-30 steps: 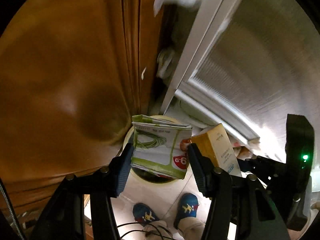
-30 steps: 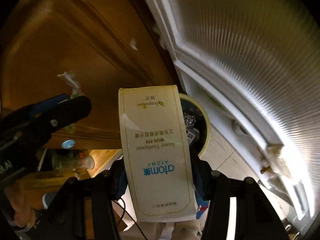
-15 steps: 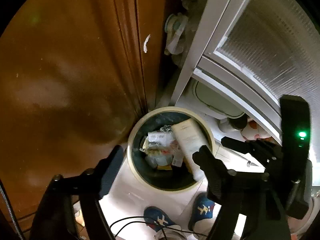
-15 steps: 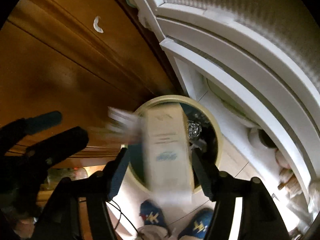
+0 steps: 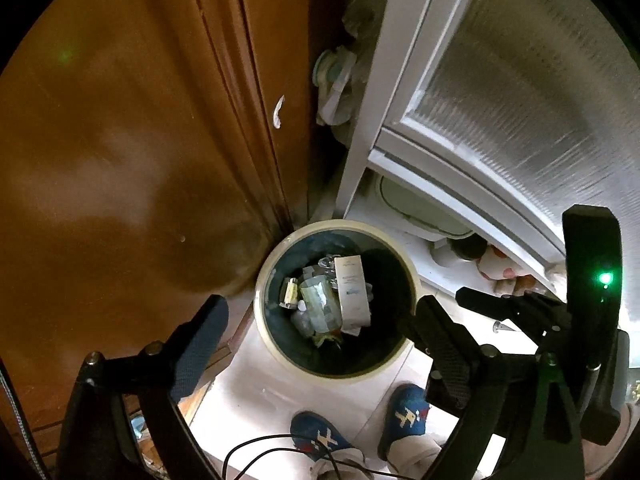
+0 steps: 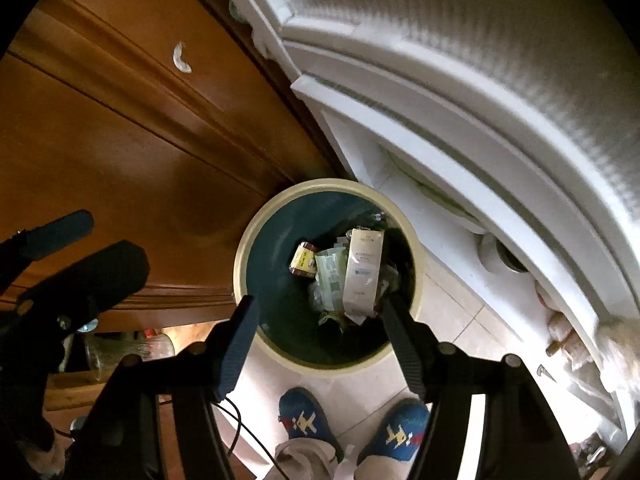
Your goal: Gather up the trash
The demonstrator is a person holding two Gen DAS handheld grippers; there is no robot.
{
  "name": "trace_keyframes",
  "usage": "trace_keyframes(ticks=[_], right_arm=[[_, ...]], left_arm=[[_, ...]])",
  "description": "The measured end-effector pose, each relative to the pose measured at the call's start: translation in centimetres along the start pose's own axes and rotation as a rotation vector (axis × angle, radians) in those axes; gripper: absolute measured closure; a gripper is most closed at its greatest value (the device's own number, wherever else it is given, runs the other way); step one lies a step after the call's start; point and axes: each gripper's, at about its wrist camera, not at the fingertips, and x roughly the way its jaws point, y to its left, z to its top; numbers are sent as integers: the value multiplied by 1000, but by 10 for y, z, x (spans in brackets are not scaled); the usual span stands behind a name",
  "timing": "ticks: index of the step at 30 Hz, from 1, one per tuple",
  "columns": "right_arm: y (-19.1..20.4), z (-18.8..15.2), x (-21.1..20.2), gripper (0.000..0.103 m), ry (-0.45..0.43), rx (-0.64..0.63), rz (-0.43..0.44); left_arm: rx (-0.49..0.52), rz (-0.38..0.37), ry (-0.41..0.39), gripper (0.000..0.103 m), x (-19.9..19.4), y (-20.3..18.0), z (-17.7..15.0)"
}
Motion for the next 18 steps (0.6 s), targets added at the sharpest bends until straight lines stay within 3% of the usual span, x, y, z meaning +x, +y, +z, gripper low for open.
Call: trace_keyframes(ticks=[9, 18], right_arm=[[8, -2, -54, 38, -36, 39, -52], [35, -14, -155, 38, -83, 35, -105]], left_arm=[[12, -25, -5, 9, -52, -7, 2], [58, -57, -85, 9, -166, -29, 2]])
